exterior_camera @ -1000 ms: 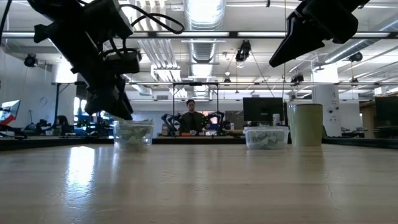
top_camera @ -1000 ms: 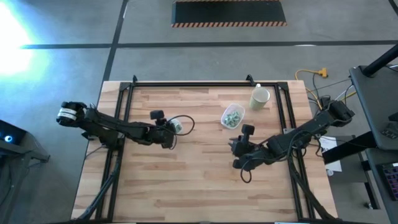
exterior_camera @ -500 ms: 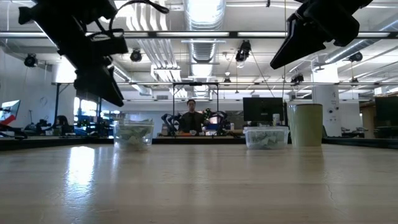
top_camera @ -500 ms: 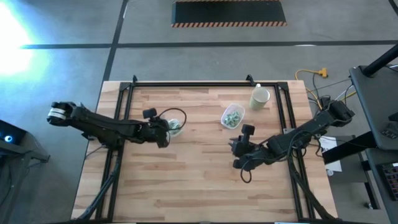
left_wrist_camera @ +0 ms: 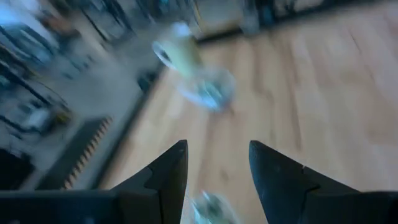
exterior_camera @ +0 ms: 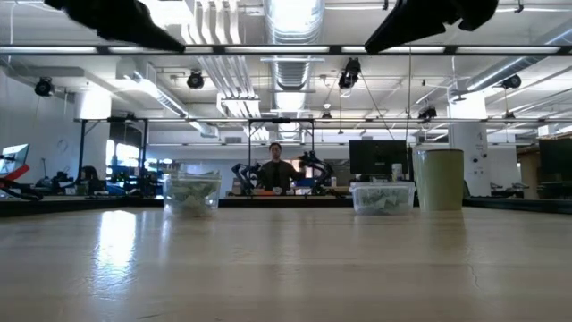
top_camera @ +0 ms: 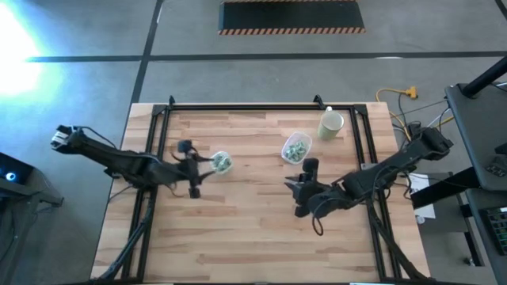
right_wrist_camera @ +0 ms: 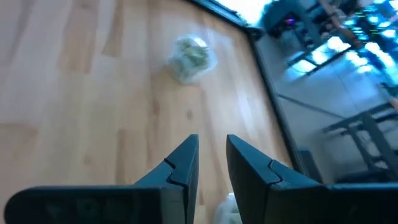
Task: Pick and place items into bin
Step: Return to Home Position
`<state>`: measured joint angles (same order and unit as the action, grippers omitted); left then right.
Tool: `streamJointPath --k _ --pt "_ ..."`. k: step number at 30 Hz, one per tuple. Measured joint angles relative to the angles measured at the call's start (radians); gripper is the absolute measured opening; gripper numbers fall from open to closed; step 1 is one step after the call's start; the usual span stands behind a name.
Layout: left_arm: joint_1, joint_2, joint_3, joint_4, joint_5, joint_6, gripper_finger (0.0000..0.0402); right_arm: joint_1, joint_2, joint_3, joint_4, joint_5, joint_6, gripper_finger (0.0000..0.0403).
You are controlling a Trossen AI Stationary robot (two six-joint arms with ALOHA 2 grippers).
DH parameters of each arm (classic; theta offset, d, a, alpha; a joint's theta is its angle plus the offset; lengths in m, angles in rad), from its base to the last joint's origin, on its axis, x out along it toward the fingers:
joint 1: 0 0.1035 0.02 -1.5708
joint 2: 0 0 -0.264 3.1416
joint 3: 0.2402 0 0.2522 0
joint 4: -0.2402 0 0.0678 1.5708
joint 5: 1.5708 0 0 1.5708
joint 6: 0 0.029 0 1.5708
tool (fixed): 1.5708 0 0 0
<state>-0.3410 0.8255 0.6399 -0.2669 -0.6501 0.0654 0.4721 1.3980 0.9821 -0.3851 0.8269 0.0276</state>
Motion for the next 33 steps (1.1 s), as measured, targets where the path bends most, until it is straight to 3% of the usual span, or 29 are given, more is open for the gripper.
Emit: streamJointPath --k 6,14,17,21,33 --pt "-0.001 -0.166 -0.054 0.169 -0.013 0.122 0.0154 -0.006 -0.107 -0.046 0.027 -0.015 -0.031 0.0072" --pt "0.002 -0.338 -0.179 0.397 0.000 0.312 0.0154 -0.021 -0.373 -0.212 0.246 -0.045 -0.168 0.0072" --pt "0.017 -0.363 -0.205 0.516 0.097 0.411 0.0154 -0.022 -0.485 -0.273 0.338 -0.086 -0.254 0.0072" --pt "0.069 -0.376 -0.197 0.541 0.257 0.456 0.0154 -0.022 -0.607 -0.343 0.429 -0.167 -0.355 0.0072" --pt "0.281 -0.365 -0.194 0.539 0.357 0.412 0.0154 -0.068 -0.851 -0.492 0.449 -0.208 -0.363 0.0072"
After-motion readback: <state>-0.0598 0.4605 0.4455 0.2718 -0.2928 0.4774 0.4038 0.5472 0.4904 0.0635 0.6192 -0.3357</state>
